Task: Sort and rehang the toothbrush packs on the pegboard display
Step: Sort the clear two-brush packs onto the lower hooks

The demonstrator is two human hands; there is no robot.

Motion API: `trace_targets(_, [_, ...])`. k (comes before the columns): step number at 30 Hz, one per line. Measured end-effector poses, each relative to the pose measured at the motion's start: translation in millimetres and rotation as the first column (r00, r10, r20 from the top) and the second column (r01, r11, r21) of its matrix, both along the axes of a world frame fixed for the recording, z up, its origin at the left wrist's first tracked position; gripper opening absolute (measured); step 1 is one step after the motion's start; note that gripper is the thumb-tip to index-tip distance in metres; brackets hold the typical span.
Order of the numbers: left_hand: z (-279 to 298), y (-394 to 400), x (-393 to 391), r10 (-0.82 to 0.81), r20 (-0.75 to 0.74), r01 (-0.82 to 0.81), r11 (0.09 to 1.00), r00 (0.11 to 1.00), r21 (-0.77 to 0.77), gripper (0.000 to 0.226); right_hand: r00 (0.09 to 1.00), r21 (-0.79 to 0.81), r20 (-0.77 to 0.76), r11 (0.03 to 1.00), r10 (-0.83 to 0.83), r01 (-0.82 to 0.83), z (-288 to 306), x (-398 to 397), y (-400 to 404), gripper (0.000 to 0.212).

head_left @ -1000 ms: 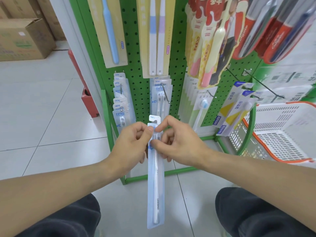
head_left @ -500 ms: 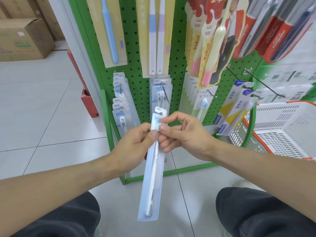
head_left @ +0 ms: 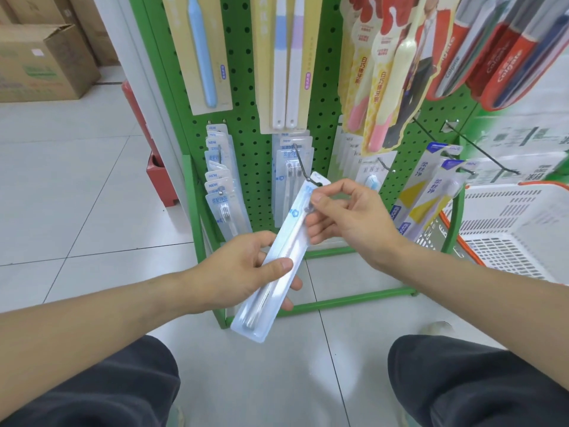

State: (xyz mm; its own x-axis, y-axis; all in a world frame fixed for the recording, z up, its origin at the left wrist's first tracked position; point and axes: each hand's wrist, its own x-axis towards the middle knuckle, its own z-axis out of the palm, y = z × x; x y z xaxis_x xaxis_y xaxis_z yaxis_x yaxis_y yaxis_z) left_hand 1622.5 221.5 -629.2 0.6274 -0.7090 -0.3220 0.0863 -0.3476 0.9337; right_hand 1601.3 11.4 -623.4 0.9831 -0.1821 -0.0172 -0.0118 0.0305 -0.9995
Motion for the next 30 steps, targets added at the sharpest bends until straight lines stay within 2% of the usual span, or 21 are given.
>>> trace_targets(4, [-1, -1, -3, -0.011, 0.034, 0.010, 1.000, 0.999, 0.023, 0.021, 0.998, -0.145, -0.050, 0.988, 0.046, -0.053, 3, -4, -3, 0.032])
trace_targets(7, [-1, -6, -9, -0.035, 0.041, 0.034, 0.999, 0.999, 0.029, 0.023, 0.993, -0.185, -0.117, 0.982, 0.004, -0.026, -1, -3, -4, 0.035])
trace_targets(10, [-1, -8, -9, 0.039, 0.019, -0.039, 0.999, 0.999, -0.002, 0.021, 0.991, -0.182, -0.120, 0.983, -0.054, 0.032, -7, 0, -3, 0.037])
trace_targets(12, [-1, -8, -8, 0.114, -0.050, -0.115, 0.993, 0.992, -0.011, 0.021, 0.992, -0.198, -0.093, 0.978, -0.080, 0.061, -10, 0, 0, 0.039])
trace_targets(16, [-1, -10, -9, 0.160, -0.223, -0.175, 0.984, 0.962, -0.046, 0.023, 0.983, -0.358, -0.056, 0.922, -0.175, 0.144, -16, -3, 0, 0.054])
trace_targets(19, [-4, -10, -9, 0.171, -0.248, -0.190, 0.980, 0.954, -0.054, 0.025, 0.982, -0.289, -0.129, 0.953, -0.135, 0.093, -18, -5, 3, 0.052])
trace_targets(24, [-9, -9, -8, 0.240, -0.190, -0.250, 0.968, 0.952, -0.030, 0.028, 0.941, 0.048, -0.336, 0.998, 0.048, -0.034, -11, -9, 6, 0.051])
trace_targets(27, [-7, -10, -9, 0.221, -0.146, -0.213, 0.974, 0.964, 0.070, 0.037, 0.941, 0.055, -0.323, 0.995, 0.098, -0.085, -8, -9, 1, 0.035])
trace_targets(30, [-6, -11, -7, 0.118, -0.163, -0.081, 0.973, 0.980, 0.217, 0.042, 0.958, 0.080, -0.283, 0.997, 0.040, -0.018, -7, -6, -4, 0.033])
